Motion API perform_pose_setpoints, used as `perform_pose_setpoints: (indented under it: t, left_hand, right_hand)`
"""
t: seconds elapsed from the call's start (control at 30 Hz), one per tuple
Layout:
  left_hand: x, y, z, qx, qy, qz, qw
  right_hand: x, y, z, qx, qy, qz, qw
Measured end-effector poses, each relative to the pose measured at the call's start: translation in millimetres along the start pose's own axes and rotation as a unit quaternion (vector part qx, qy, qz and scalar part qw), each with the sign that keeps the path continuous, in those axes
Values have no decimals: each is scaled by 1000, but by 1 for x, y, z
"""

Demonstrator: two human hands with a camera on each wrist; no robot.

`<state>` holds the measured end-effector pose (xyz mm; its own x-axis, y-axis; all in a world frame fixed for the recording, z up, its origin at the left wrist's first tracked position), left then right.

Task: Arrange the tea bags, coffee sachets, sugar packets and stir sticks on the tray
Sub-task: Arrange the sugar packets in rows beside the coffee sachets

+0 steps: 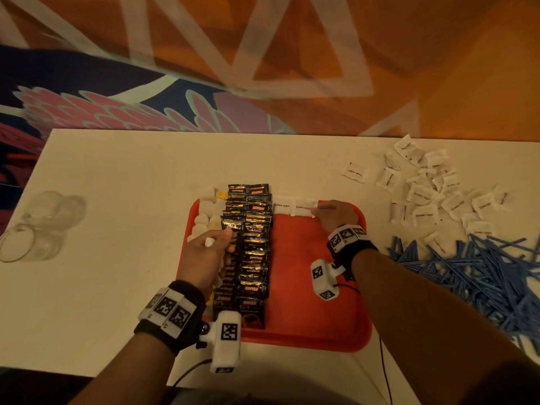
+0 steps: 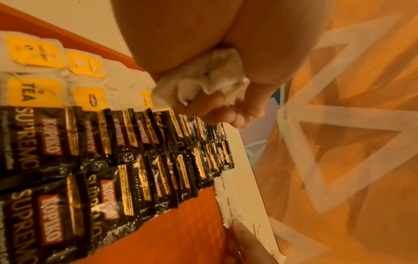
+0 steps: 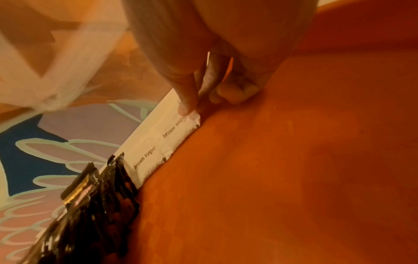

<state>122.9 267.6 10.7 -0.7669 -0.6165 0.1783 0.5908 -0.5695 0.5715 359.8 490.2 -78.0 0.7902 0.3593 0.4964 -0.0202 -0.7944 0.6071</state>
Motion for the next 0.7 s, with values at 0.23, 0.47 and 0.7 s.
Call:
perform_pose_setpoints:
  t: [0.23,0.47,0.7]
  left_hand:
    - [-17,2,-2,24,78,-53,995]
    - [-50,17,11,22,123,-113,986]
    - [-85,36,22,28,178,-169,969]
  right_hand:
    - [12,13,4,28,18,3,999]
    - [18,52,-16,116,18,-21,993]
    - [8,131,-57,195,-88,-151,965]
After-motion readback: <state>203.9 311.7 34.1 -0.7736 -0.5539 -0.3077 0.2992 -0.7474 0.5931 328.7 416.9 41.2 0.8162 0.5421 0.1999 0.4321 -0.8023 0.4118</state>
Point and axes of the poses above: each hand's wrist, its own y-axis away from the middle knuckle, its own x-axis out of the back of the hand, z = x × y, the point moved 9 cm from there along -y, towards the middle knuckle, and after that the axes turned 3 degrees about -x, right-handed, at the moved point
